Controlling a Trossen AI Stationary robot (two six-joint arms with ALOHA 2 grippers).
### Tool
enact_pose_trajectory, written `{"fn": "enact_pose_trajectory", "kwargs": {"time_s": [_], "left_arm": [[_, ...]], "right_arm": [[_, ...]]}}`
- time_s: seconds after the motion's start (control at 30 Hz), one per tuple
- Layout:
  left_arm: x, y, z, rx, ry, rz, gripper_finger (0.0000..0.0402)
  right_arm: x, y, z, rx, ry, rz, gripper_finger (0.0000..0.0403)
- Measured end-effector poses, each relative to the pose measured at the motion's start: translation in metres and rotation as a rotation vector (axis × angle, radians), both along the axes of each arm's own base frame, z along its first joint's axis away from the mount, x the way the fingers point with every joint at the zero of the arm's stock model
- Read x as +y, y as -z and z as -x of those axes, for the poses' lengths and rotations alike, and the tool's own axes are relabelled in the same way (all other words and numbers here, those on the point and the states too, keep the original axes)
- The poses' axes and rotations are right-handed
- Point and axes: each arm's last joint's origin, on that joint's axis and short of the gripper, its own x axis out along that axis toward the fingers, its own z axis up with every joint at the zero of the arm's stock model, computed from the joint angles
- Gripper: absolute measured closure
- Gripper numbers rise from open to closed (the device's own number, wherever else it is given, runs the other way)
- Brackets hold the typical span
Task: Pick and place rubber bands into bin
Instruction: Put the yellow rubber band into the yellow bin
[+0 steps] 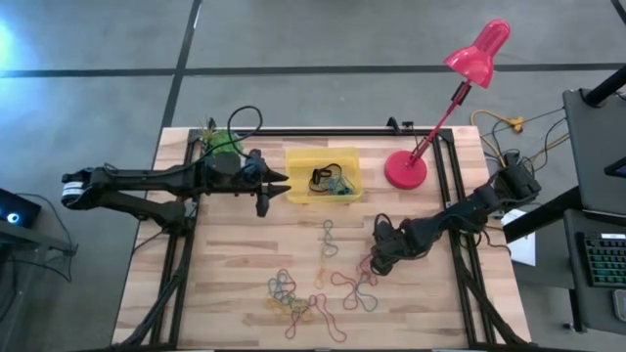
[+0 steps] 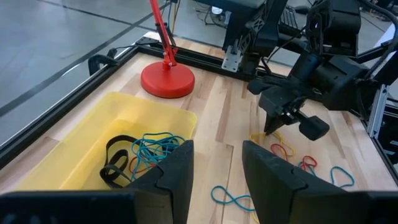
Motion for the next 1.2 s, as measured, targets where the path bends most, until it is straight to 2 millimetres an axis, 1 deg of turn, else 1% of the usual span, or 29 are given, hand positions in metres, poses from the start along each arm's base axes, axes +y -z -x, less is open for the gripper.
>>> {"fn": "enact_pose_trajectory", "kwargs": {"time_s": [0.07, 0.17, 0.33, 0.43, 0.57, 0.63, 0.9, 1.2], "left_arm": [[0.000, 0.000, 0.000, 0.000, 0.000, 0.000, 0.0281], [0.000, 0.000, 0.000, 0.000, 0.000, 0.000, 0.0281], [0.000, 0.000, 0.000, 0.001, 0.001, 0.000, 0.0281], [0.000, 0.000, 0.000, 0.001, 0.001, 0.001, 0.0281], [0.000, 0.000, 0.000, 0.001, 0.001, 0.001, 0.0281], [0.000, 0.000, 0.000, 0.001, 0.002, 0.001, 0.0281], [0.000, 0.001, 0.000, 0.003, 0.001, 0.002, 0.0281], [0.000, 0.004, 0.000, 0.013, 0.001, 0.002, 0.0281]], "right_arm": [[-0.002, -0.006, 0.003, -0.021, -0.001, 0.025, 0.0395], [-0.004, -0.021, 0.003, -0.108, -0.004, 0.041, 0.0395], [-0.007, -0.040, 0.008, -0.202, -0.035, 0.056, 0.0395], [-0.008, -0.049, 0.010, -0.242, -0.046, 0.068, 0.0395], [-0.009, -0.055, 0.010, -0.275, -0.082, 0.073, 0.0395], [-0.008, -0.057, 0.008, -0.308, -0.123, 0.083, 0.0395], [-0.001, -0.076, -0.009, -0.554, -0.320, 0.105, 0.0395], [0.001, -0.093, -0.015, -0.710, -0.400, 0.132, 0.0395]]}}
